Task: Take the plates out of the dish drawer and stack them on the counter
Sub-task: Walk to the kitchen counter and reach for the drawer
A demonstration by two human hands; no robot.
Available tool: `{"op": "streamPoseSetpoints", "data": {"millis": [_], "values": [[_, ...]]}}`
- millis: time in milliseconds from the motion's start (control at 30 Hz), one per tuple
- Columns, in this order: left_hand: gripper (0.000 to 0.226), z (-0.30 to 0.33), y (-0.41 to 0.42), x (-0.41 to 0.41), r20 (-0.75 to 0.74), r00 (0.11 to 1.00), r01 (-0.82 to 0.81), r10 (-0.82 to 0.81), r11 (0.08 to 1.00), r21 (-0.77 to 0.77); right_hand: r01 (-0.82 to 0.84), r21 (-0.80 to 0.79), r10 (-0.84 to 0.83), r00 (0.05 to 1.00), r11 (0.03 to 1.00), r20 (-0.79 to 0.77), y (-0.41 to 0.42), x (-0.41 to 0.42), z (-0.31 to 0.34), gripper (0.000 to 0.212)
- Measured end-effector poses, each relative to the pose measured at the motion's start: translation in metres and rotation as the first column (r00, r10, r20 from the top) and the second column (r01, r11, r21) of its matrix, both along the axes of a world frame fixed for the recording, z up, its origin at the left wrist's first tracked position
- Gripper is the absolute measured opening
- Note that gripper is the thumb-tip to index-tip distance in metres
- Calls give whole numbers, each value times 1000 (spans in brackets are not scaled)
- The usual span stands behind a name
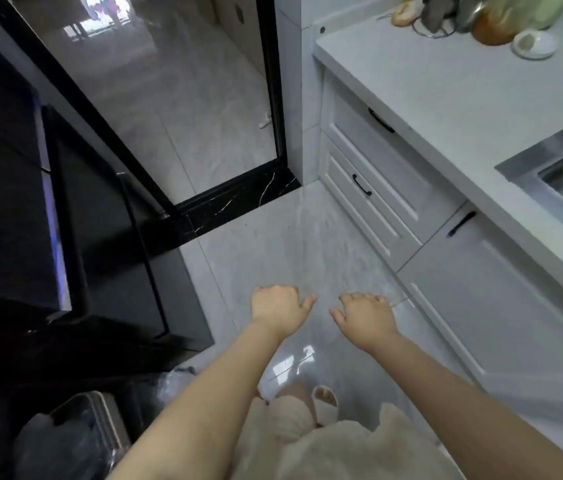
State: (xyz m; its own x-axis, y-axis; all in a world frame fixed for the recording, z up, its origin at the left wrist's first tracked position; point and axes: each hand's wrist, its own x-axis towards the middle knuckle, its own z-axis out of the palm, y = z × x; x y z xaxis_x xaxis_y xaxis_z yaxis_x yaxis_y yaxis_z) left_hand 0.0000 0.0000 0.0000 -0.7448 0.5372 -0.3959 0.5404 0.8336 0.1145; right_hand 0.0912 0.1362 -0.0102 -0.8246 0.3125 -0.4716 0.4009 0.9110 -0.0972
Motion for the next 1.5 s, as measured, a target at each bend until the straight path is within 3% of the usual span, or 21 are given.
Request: {"op": "streamPoseSetpoints", "data": {"millis": [333, 867, 1233, 1500], "values": [[60, -8, -6, -48, -4, 1000, 9, -9, 996, -90, -62, 37, 63, 998, 997, -6, 10, -49, -9, 45], [56, -15, -14, -174, 98, 995, 12, 2, 990, -138, 49, -26, -49, 999, 998, 6, 1, -177, -2, 53], [55, -9, -3, -235, 79, 989, -114, 123, 987, -110, -86, -2, 86, 996, 996, 3, 20, -253, -3, 53], [54, -4, 36, -281, 119, 970, -199, 212, 973, -113, -146, -69, 145, 989, 987, -22, 65, -307, -8, 53]]}}
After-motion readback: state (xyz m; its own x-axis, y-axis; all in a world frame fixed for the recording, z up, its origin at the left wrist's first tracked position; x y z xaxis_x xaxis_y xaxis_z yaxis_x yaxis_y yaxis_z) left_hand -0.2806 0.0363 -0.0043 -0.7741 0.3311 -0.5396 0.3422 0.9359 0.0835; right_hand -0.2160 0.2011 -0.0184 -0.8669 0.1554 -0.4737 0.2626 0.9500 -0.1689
